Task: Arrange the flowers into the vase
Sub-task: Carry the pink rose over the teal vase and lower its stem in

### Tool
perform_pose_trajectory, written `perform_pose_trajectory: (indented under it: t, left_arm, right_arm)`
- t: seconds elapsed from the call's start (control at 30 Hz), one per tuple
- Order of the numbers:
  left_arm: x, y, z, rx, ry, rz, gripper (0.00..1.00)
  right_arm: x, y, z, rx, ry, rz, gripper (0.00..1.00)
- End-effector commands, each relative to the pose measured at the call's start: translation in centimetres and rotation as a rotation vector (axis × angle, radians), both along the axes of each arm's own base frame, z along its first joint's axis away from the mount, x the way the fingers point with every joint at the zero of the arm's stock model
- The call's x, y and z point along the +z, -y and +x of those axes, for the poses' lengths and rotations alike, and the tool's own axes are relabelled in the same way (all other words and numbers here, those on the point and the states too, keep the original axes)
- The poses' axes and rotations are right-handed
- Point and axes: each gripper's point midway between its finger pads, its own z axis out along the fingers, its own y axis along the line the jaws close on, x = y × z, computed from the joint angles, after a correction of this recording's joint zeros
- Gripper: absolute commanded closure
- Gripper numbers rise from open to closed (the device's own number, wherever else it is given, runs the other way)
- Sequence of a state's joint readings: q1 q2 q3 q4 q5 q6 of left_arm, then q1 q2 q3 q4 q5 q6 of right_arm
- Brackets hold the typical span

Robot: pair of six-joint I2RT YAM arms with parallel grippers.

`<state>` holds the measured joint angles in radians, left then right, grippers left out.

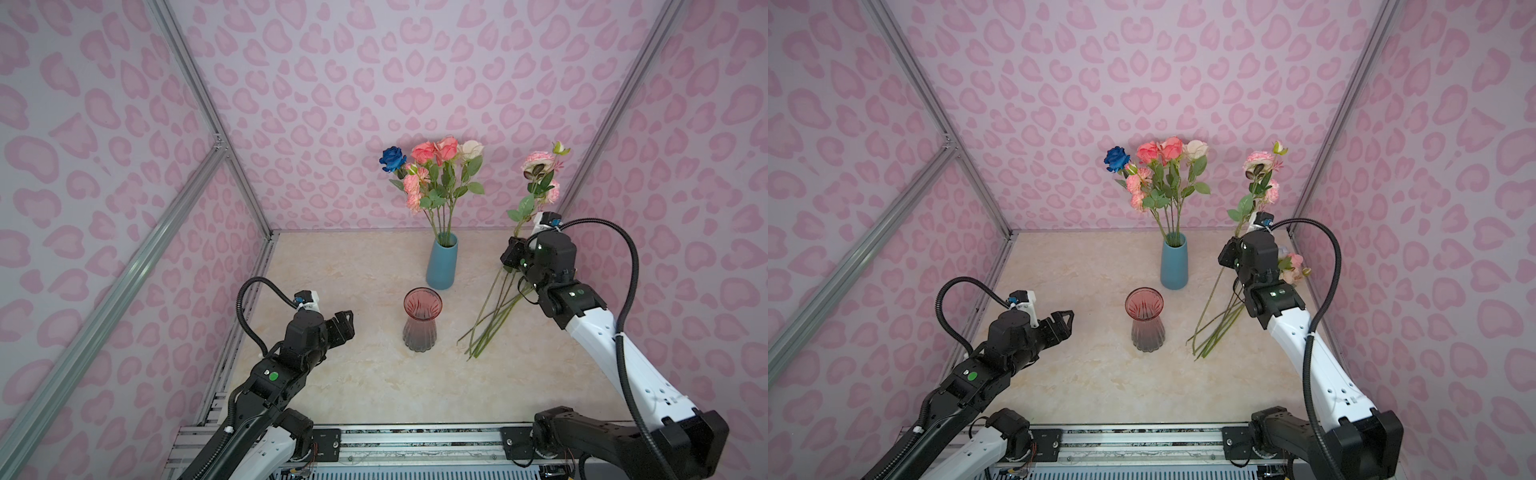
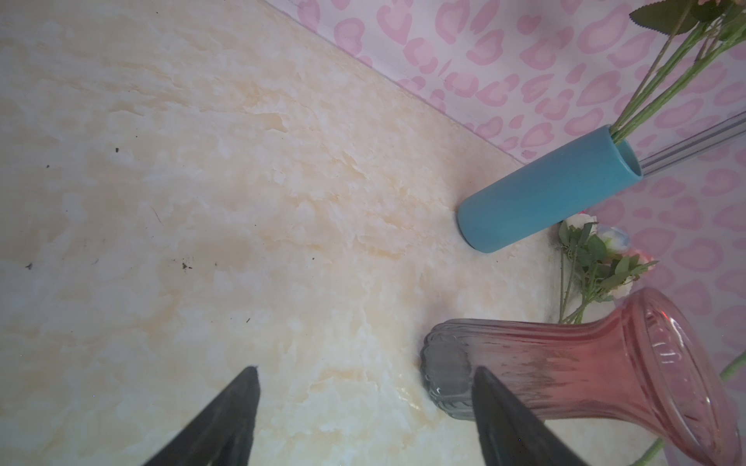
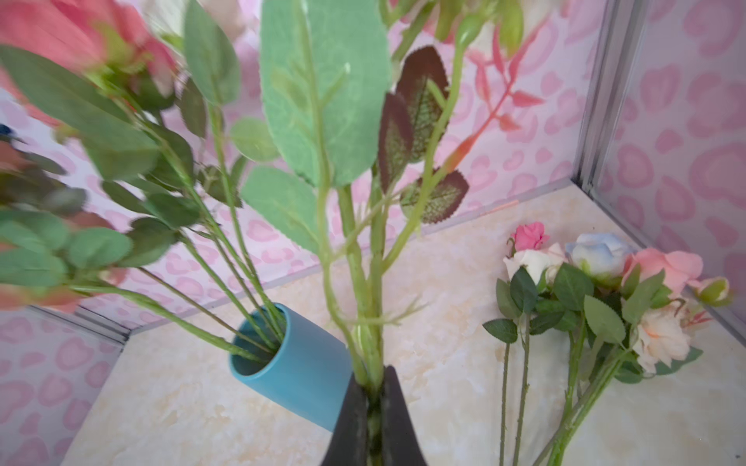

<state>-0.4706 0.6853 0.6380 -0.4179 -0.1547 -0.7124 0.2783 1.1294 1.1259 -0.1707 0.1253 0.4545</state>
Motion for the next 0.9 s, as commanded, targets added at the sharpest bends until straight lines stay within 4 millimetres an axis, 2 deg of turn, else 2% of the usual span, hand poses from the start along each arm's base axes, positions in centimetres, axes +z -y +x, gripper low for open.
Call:
perform_pose_trajectory:
  t: [0.0,0.1,0.2,0.43,0.7,0.73,0.77,0.87]
  left_arm:
    - [1.2,1.0,0.7,-0.032,0.043,-0.037,0.17]
    - [0.7,2.3,0.9,-0.088,0.028,-0.063,0.17]
    - [0.1,2.8,1.0,-0.102,0.028,-0.087,0.16]
    - [-1.5,2.7,0.3,-0.094,0.002,-0.117,0.16]
    - [-1.5,2.2,-0.6,-0.088,0.015,-0.131,0.16]
    - [-1.4,2.2,-0.6,-0.089,0.017,-0.131,0.16]
    - [-1.4,2.3,-0.6,-0.091,0.015,-0.133,0.16]
    - [-1.4,2.4,-0.4,-0.093,0.015,-0.142,0.16]
  right_arm:
    - [4.6,-0.7,-1.7,0.004,0.141,0.000,0.96]
    - [8.3,-2.5,-3.3,0.065,0.228,0.018,0.95]
    - [11.2,-4.3,-4.0,0.110,0.299,0.032,0.95]
    - [16.0,-7.8,-4.4,0.138,0.409,0.048,0.96]
    - [19.5,-10.0,-4.1,0.168,0.508,0.079,0.95]
    - [19.3,-10.4,-3.7,0.170,0.500,0.070,0.95]
    - [20.1,-10.4,-3.7,0.172,0.515,0.079,0.95]
    - [19.8,-11.2,-2.9,0.180,0.508,0.079,0.95]
